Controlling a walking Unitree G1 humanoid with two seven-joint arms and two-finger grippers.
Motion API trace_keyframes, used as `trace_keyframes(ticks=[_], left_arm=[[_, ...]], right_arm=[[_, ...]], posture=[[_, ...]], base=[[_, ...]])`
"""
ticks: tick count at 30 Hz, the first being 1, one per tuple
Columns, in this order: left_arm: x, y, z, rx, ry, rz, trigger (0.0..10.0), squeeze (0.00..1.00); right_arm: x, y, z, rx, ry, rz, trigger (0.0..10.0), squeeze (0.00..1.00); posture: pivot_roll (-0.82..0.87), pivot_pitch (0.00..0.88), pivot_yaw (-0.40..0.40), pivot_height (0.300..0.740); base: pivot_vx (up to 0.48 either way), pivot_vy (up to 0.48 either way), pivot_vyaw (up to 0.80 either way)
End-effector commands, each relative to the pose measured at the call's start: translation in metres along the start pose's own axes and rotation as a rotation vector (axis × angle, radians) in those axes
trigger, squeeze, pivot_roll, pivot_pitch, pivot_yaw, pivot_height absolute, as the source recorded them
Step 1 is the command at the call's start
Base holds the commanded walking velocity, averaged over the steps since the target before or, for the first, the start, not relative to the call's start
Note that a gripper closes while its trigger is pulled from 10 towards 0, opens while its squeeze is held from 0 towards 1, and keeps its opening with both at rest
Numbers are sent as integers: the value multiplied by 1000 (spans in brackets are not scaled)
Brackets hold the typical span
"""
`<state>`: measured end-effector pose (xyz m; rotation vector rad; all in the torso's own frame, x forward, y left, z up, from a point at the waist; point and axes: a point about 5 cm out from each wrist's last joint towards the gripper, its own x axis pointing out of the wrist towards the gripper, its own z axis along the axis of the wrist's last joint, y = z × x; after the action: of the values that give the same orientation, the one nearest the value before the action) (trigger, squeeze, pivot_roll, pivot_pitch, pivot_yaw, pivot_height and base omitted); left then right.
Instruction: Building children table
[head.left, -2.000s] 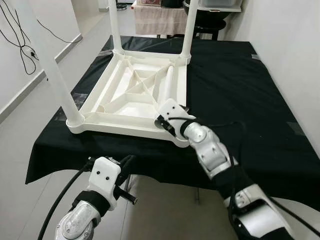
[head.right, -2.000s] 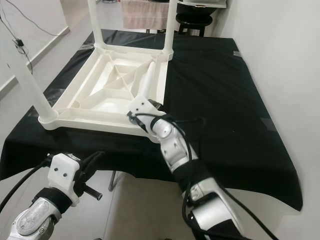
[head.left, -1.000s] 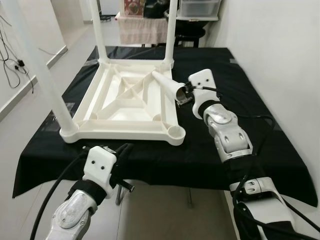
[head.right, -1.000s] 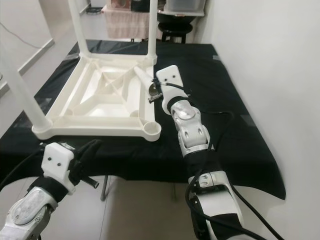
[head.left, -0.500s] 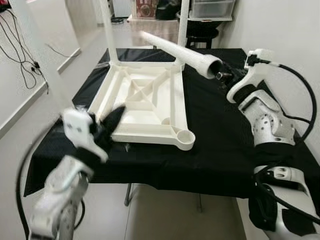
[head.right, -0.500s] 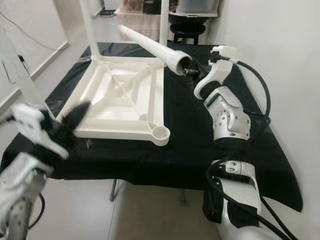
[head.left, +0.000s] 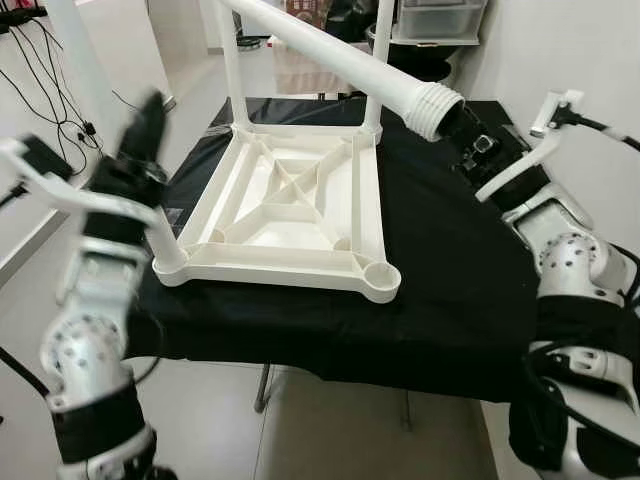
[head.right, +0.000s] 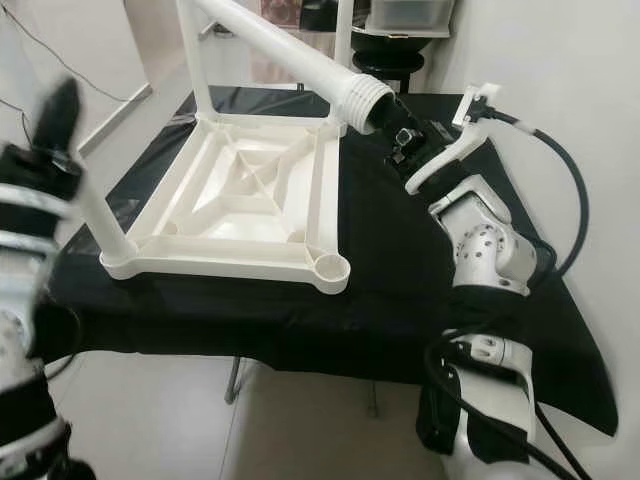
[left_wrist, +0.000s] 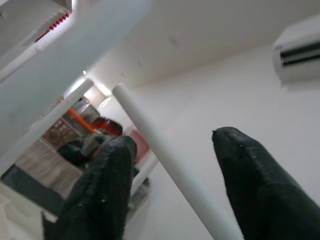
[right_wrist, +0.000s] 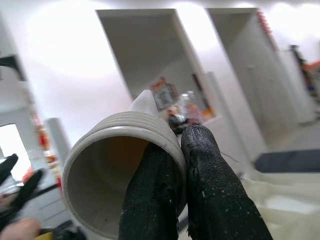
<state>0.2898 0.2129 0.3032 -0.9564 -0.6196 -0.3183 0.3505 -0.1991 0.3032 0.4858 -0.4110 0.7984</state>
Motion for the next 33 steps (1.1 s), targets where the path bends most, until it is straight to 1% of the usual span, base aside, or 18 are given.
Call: trace_keyframes(ticks=[1,3,7,9,10,12,13,16,21,23,27,28,29,33], left_arm=[[1,9,4,-28,-12,40,10000,1000],[4,12,7,-54,-22,47,10000,1000],[6,14,10,-60,-24,49,10000,1000],[11,12,14,-86,-29,31,10000,1000],[11,12,14,-86,-29,31,10000,1000],[15,5,16,-113,-31,-9,10000,1000],[15,5,16,-113,-31,-9,10000,1000],[18,-8,12,-138,-6,-96,10000,1000],[17,-23,8,-163,30,-197,10000,1000],[17,-23,8,-165,33,-203,10000,1000],[16,-30,3,-171,54,-231,10000,1000],[16,-30,3,-171,54,-231,10000,1000],[16,-31,2,-175,60,-233,10000,1000],[15,-32,1,-171,69,-240,10000,996]], right_arm=[[1,7,4,1,-9,58,0,0],[0,10,6,12,-13,83,0,0],[-1,12,8,36,-24,111,0,0],[-3,20,7,64,-17,171,0,0],[-3,20,7,64,-17,171,0,0],[-6,30,3,90,0,247,0,0],[-6,30,3,90,0,247,0,0],[-9,37,-6,125,19,302,0,0],[-9,40,-5,236,-54,326,0,0],[-9,40,-5,246,-61,329,0,0],[-11,50,-15,270,-18,393,0,0],[-11,50,-15,270,-18,393,0,0],[-12,56,-24,256,33,423,0,0],[-14,62,-31,249,75,453,0,0]], posture=[[-47,43,21,740],[-51,44,20,740],[-52,43,20,740],[-52,44,17,740],[-52,44,17,740],[-51,42,17,740],[-51,42,17,740],[-50,40,16,740],[-50,36,18,740],[-50,36,18,740],[-48,32,19,740],[-48,32,19,740],[-47,31,20,740],[-45,32,19,740]], base=[[0,0,0],[0,0,0],[0,0,0],[0,0,0],[0,0,0],[0,0,0],[0,0,0],[0,0,0],[0,0,0],[0,0,0],[0,0,0],[0,0,0],[0,0,0],[0,0,0]])
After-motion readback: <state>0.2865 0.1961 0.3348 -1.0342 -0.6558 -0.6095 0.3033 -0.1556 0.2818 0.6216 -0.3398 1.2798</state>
